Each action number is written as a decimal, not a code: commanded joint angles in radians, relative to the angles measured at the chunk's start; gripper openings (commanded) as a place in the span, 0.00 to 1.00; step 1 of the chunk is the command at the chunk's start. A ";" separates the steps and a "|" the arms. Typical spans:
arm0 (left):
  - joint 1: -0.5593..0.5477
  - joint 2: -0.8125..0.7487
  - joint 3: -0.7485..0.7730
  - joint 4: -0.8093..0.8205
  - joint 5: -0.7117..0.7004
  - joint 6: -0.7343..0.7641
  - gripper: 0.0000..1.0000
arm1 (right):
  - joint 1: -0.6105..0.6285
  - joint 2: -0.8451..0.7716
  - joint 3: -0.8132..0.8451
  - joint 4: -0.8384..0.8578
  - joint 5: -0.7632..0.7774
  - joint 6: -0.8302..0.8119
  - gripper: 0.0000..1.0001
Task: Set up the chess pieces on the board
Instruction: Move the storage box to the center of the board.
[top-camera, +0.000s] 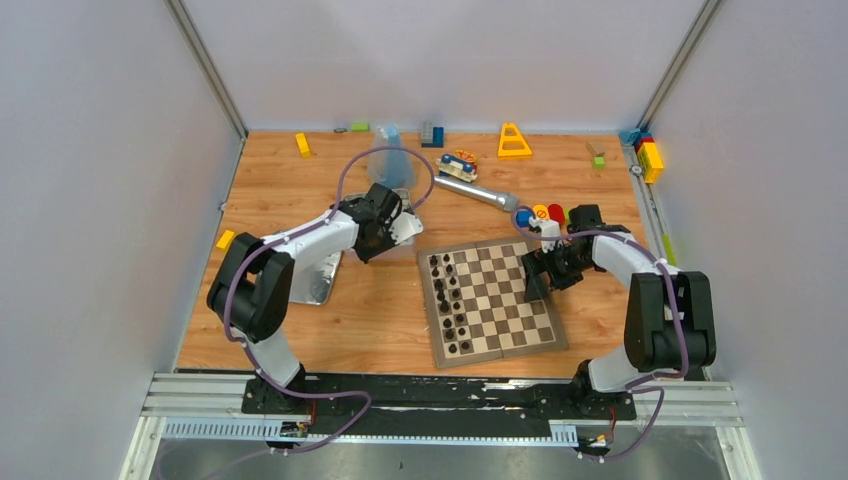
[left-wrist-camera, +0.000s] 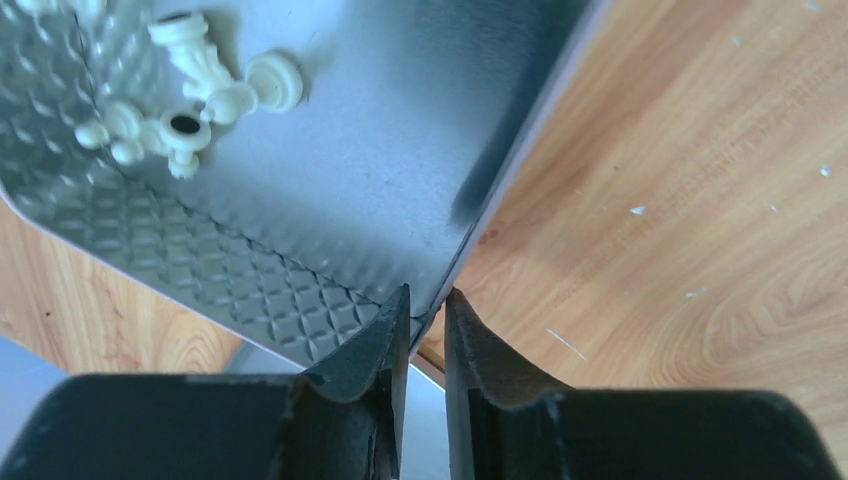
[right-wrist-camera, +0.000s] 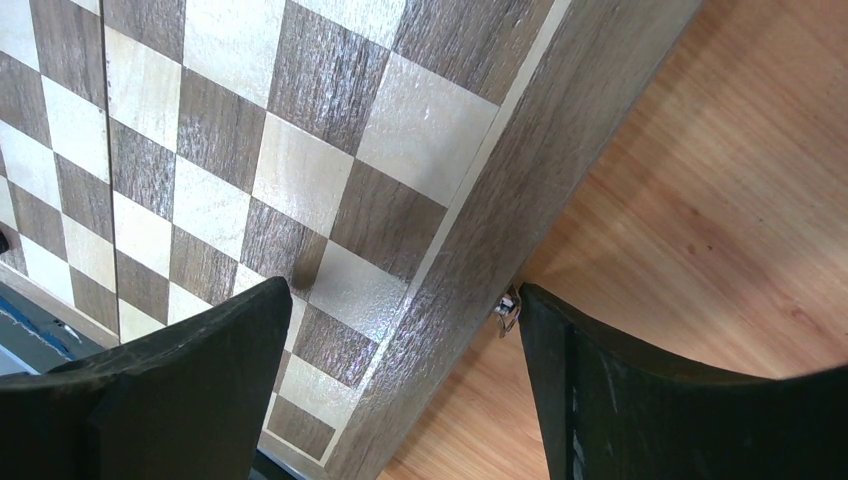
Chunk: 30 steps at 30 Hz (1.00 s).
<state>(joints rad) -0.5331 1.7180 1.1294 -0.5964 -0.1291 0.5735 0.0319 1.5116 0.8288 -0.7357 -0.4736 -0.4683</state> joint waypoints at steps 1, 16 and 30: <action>0.033 0.039 0.035 0.048 -0.030 -0.042 0.23 | 0.033 0.057 -0.019 0.006 -0.054 0.027 0.85; 0.102 0.120 0.094 0.077 -0.055 -0.038 0.14 | 0.099 0.096 0.022 0.009 -0.038 0.083 0.85; 0.108 0.033 0.077 0.072 -0.034 -0.063 0.52 | 0.118 0.144 0.094 0.015 0.010 0.187 0.85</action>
<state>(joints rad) -0.4347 1.8030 1.2179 -0.5552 -0.1631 0.5358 0.1287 1.6127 0.9310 -0.7483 -0.4633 -0.3122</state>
